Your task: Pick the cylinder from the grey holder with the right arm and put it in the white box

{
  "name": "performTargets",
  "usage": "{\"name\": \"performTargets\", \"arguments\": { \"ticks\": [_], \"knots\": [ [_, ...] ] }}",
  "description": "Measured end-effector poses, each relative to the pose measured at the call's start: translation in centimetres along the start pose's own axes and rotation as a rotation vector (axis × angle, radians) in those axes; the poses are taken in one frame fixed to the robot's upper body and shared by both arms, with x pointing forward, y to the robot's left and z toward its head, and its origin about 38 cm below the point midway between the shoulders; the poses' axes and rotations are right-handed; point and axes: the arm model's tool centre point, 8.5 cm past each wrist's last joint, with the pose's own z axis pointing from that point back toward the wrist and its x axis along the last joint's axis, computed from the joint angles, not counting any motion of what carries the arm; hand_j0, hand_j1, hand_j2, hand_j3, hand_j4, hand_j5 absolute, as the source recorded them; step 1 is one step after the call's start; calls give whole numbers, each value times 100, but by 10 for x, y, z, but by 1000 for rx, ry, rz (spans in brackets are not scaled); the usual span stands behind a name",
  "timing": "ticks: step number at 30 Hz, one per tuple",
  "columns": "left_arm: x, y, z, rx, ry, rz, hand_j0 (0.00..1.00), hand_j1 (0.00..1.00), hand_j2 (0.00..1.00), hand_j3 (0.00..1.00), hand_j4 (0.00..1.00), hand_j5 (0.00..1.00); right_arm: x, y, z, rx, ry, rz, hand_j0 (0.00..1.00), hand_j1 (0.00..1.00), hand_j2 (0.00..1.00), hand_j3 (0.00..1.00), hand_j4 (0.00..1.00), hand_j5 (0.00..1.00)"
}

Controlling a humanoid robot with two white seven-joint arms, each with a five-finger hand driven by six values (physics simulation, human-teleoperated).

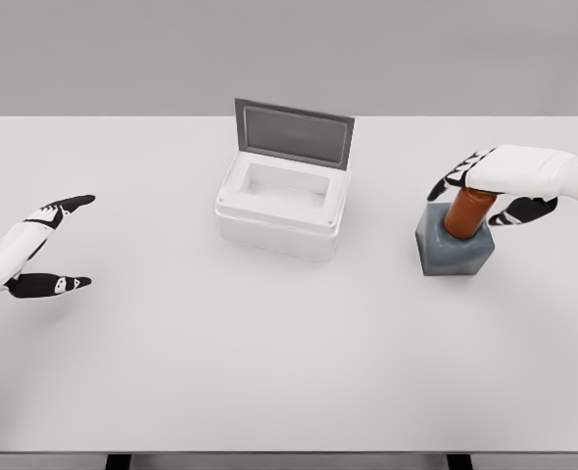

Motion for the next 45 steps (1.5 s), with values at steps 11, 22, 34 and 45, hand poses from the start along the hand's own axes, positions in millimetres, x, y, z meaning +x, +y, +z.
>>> {"name": "performTargets", "arguments": {
  "ticks": [11, 22, 34, 45],
  "knots": [
    [0, 0, 0, 4, -1, 4, 100, 100, 100, 100, 100, 100, 1, -2, 0, -4, -1, 3, 29, 29, 29, 29, 29, 29],
    [0, 0, 0, 5, 0, 6, 100, 100, 100, 100, 100, 100, 9, -28, 4, -61, -30, 58, 25, 25, 25, 25, 25, 25],
    [0, 0, 0, 5, 0, 6, 100, 100, 100, 100, 100, 100, 52, -59, -39, -153, -189, 92, 25, 25, 25, 25, 25, 25],
    [0, 0, 0, 5, 0, 6, 100, 100, 100, 100, 100, 100, 80, -83, -76, -210, -272, 91, 26, 26, 26, 26, 26, 26]
  ]
}}
